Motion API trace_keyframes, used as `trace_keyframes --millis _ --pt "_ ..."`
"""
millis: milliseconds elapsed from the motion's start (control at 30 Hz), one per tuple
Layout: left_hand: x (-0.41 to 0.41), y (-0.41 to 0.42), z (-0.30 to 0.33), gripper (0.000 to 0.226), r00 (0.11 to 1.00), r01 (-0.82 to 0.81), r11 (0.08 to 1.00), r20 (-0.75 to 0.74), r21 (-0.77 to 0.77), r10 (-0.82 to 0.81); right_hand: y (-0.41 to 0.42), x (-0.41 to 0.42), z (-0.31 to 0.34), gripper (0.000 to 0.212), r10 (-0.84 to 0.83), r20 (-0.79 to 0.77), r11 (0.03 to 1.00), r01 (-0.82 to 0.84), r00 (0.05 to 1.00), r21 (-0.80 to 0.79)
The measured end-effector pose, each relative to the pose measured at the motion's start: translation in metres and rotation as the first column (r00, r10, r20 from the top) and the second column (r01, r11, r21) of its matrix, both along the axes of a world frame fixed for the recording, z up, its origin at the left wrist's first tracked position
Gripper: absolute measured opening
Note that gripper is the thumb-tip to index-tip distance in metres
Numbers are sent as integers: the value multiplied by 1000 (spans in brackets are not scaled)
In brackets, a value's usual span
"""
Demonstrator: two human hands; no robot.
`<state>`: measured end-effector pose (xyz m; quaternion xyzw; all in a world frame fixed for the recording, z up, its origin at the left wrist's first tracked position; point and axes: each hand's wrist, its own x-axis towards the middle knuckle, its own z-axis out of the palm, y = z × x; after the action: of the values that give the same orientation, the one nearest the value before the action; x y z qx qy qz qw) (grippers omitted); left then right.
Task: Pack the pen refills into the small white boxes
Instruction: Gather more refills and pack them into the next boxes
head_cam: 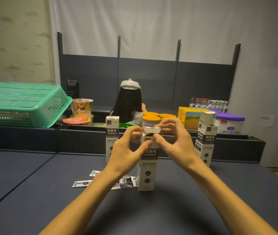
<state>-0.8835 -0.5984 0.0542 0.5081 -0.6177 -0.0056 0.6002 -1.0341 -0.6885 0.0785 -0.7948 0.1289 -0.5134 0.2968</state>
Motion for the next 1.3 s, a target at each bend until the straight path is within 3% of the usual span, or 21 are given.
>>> trace_keyframes --millis 233,800,1300 --pt "-2 1 -1 49 999 18 1000 -48 10 -17 -3 -1 5 8 -50 -35 990 45 998 -131" --pt "-6 -3 0 41 999 45 999 -12 -4 -45 -9 -11 1 16 -54 -66 969 36 996 -243" --pt "-2 -10 -8 35 998 49 998 -24 -29 -50 -19 -7 -9 19 -113 -127 894 45 985 -446"
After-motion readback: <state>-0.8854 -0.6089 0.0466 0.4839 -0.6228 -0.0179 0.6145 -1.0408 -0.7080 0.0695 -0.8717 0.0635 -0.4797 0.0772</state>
